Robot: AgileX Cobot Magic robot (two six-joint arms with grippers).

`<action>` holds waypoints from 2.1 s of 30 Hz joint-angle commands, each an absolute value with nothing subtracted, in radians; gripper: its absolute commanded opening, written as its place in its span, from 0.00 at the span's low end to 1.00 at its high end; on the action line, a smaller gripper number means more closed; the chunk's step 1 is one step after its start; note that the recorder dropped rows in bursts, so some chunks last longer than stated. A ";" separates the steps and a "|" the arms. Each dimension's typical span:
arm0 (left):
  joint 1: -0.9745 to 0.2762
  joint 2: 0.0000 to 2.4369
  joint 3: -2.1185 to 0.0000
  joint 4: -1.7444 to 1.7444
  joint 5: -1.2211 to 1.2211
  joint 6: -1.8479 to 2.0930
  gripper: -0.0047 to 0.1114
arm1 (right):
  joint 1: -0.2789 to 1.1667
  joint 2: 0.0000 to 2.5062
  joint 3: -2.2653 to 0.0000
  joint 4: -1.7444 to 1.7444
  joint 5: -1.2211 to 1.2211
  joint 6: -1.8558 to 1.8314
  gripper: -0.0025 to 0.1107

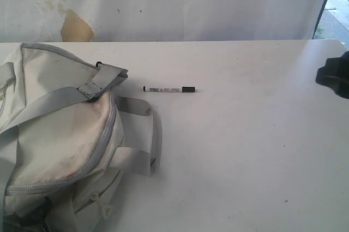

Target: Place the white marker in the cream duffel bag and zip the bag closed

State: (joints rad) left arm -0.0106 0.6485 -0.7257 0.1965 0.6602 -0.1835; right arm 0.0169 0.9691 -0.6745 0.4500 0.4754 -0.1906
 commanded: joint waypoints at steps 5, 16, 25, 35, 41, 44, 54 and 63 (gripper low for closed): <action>-0.013 0.903 -0.729 0.086 0.603 -0.183 0.71 | 0.012 1.100 -0.702 0.870 0.635 -0.668 0.58; -0.013 1.229 -0.835 0.070 0.605 -0.188 0.71 | 0.130 1.338 -0.857 0.907 0.791 -0.700 0.58; 0.076 1.423 -0.944 -0.035 0.603 -0.178 0.71 | 0.340 1.495 -0.975 0.907 0.716 -0.667 0.58; 0.116 1.537 -0.955 -0.324 0.581 0.086 0.71 | 0.512 1.662 -1.085 0.960 0.597 -0.666 0.58; 0.116 1.559 -0.955 -0.324 0.589 0.119 0.71 | 0.570 1.724 -1.138 0.998 0.611 -0.666 0.58; 0.116 1.559 -0.972 -0.278 0.678 0.120 0.71 | 0.599 1.733 -1.153 0.997 0.632 -0.678 0.58; 0.188 1.537 -1.049 -0.147 0.991 0.022 0.57 | 0.679 1.733 -1.195 0.990 0.723 -0.735 0.58; 0.304 1.359 -0.926 -0.178 0.990 0.020 0.47 | 0.679 1.733 -1.197 0.990 0.748 -0.735 0.58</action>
